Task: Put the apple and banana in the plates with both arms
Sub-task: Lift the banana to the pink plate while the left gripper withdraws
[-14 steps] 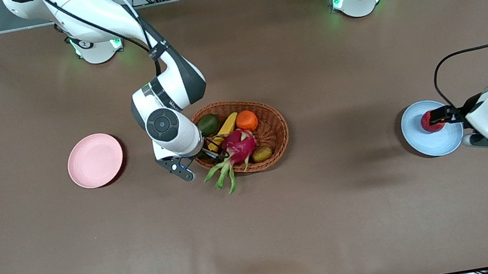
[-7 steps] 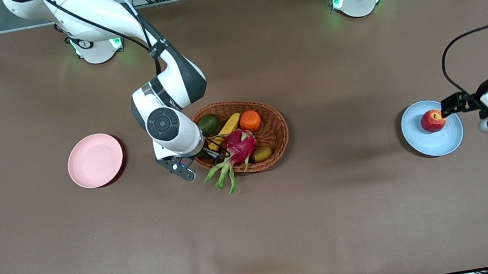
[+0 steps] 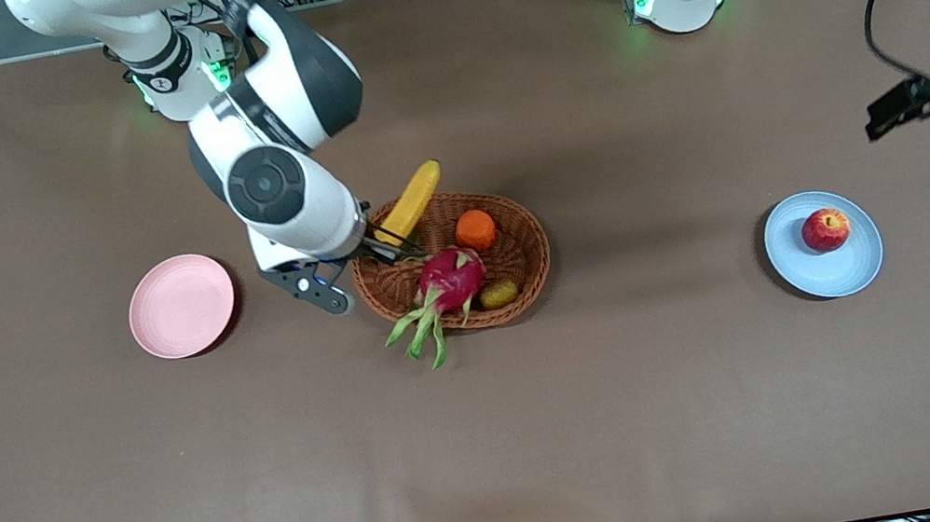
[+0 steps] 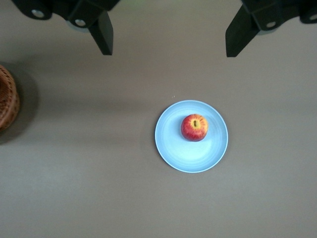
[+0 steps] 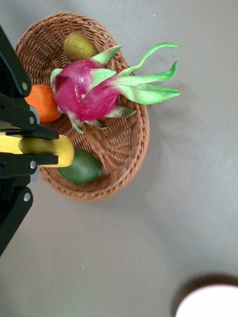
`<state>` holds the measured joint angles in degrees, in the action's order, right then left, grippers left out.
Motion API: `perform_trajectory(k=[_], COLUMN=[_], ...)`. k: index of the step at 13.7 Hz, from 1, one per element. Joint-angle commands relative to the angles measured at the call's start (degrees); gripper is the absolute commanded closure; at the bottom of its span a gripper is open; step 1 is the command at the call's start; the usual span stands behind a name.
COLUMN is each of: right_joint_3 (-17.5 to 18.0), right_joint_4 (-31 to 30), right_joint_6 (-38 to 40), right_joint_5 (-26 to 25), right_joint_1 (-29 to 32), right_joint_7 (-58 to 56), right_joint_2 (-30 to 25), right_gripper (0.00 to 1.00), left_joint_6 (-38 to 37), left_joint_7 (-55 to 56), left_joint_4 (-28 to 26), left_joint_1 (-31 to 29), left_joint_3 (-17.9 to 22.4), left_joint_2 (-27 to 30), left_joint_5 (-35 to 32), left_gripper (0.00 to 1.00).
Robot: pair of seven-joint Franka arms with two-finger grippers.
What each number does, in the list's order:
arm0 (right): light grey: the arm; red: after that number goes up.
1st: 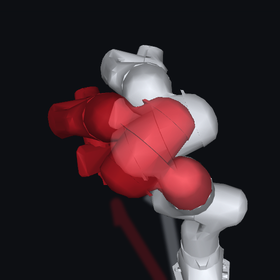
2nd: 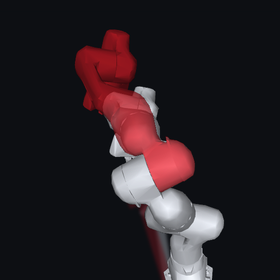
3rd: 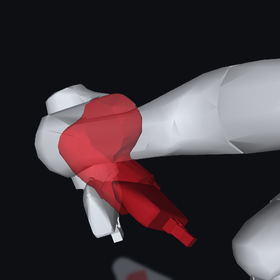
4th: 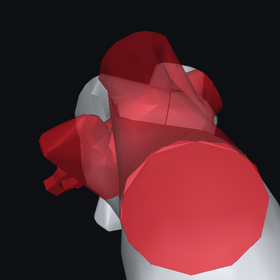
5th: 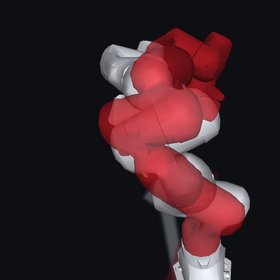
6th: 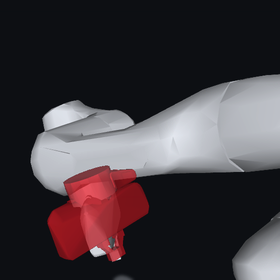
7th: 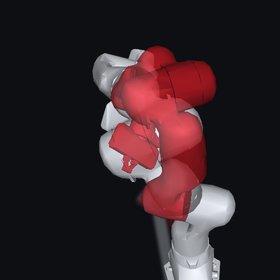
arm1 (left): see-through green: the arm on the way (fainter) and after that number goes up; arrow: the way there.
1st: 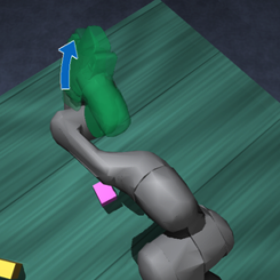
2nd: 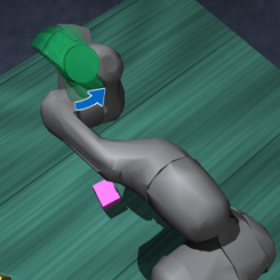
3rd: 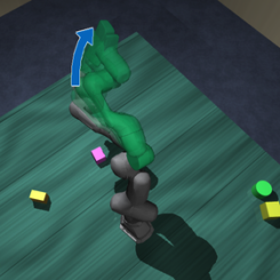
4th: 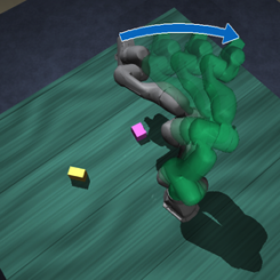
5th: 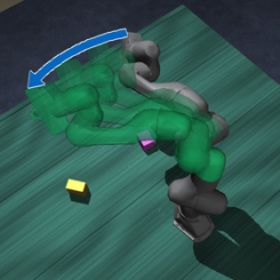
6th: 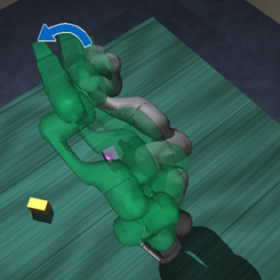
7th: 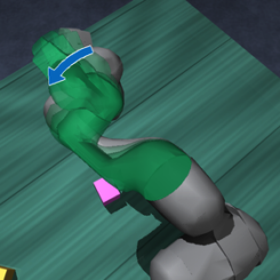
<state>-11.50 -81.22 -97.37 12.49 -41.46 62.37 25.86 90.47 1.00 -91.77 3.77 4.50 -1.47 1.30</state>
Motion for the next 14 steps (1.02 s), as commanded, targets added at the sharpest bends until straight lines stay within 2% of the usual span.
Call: perform_trajectory(k=[1,4,7,8,11,14], right_joint_3=[-0.36,-2.29,-3.35,-3.35,-3.26,-3.35], right_joint_4=[1.85,1.50,0.36,-1.82,-9.11,-20.27], right_joint_6=[6.65,13.50,19.75,19.76,15.57,4.42], right_joint_5=[-3.77,-11.77,-12.49,-13.19,-14.42,-14.42], right_joint_1=[2.69,5.76,11.64,13.49,19.20,22.46], right_joint_7=[-7.49,-19.18,-27.44,-30.70,-39.67,-47.05], right_joint_2=[-1.86,-3.10,-4.67,-6.07,-9.51,-12.32], right_gripper=[1.00,1.00,1.00,1.00,1.00,1.00], left_joint_6=[-1.26,-3.53,-4.34,-4.16,-3.99,-3.98], left_joint_7=[0.40,0.67,0.23,0.40,1.11,1.11], left_joint_4=[-0.25,0.10,0.36,0.63,0.72,0.72], left_joint_1=[0.28,0.28,0.28,0.36,0.80,0.80], left_joint_3=[0.95,1.57,2.00,2.18,2.10,1.83], left_joint_2=[4.88,7.79,7.89,7.36,6.48,7.18], left_joint_5=[0.28,0.37,0.72,0.72,0.28,-0.16], left_gripper=[0.00,0.00,0.00,0.00,0.00,0.00])
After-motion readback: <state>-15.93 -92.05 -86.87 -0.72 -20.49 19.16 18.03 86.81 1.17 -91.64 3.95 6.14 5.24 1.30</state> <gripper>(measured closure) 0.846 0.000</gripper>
